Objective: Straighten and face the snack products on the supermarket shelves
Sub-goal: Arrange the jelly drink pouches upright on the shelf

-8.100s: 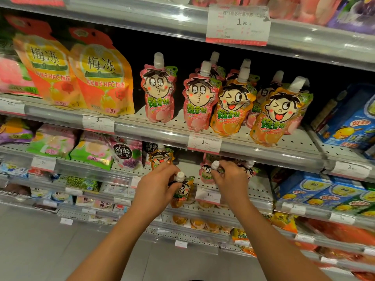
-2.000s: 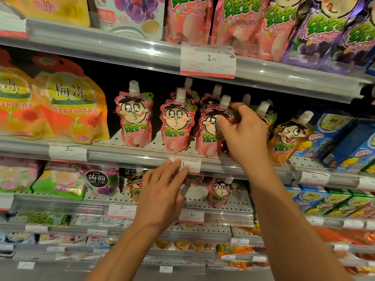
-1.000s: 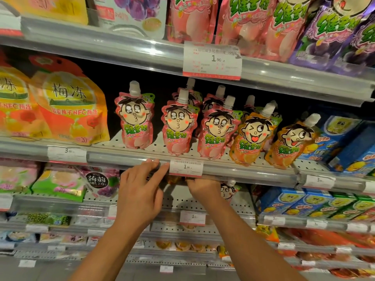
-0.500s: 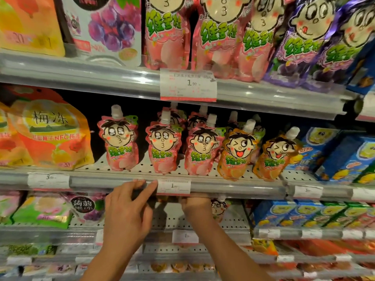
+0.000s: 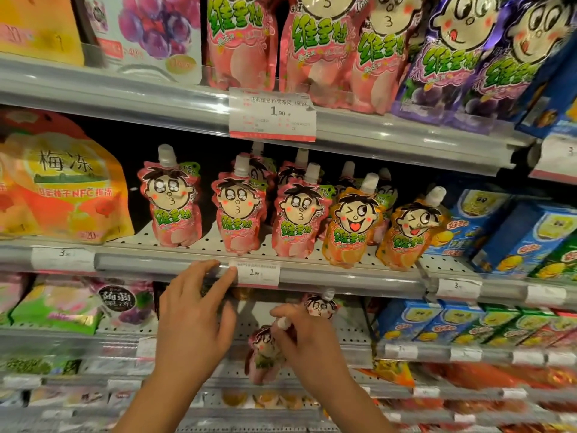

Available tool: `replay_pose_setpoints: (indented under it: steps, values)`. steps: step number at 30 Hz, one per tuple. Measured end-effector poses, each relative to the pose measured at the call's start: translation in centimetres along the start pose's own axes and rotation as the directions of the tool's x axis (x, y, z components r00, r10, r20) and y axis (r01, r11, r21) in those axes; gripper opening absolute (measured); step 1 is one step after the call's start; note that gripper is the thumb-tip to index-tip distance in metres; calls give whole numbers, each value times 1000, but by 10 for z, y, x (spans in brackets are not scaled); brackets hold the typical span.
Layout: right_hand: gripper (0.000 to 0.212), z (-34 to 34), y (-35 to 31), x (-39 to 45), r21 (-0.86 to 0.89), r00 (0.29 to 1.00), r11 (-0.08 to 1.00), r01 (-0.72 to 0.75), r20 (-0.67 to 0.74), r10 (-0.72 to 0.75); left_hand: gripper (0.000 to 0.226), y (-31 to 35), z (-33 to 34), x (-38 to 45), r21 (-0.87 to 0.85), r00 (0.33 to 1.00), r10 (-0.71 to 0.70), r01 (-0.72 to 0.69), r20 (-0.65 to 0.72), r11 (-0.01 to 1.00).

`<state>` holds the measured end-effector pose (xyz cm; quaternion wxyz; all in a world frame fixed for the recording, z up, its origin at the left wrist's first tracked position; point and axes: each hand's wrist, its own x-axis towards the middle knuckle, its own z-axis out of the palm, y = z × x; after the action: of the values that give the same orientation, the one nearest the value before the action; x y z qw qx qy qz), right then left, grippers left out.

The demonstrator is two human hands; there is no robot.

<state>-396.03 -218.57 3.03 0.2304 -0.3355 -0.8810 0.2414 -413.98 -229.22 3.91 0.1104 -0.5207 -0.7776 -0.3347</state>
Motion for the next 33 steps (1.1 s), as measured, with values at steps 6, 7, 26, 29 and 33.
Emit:
replay_pose_setpoints:
  steps: [6, 7, 26, 29, 33]
  values:
    - [23, -50, -29, -8, 142, 1000, 990, 6, 6, -7, 55, 38, -37, 4, -272, 933, 107, -10, 343, 962]
    - [22, -59, -33, -10, 208, 1000, 978, 2, -24, 3, 53, 44, -42, 7, -302, 918, 134, -17, 373, 953]
    - [20, -185, -30, 62, -19, 784, 997, 77, -617, -72, 48, 7, -31, 9, -231, 975, 65, -15, 211, 973]
    - [33, -178, -26, 74, -41, 801, 999, 22, -597, -42, 39, -6, -32, 6, -182, 979, 95, -61, 180, 981]
    - [35, -166, -20, 79, -108, 826, 994, -20, -562, -45, 39, -25, -26, 2, -185, 976, 129, -96, 173, 978]
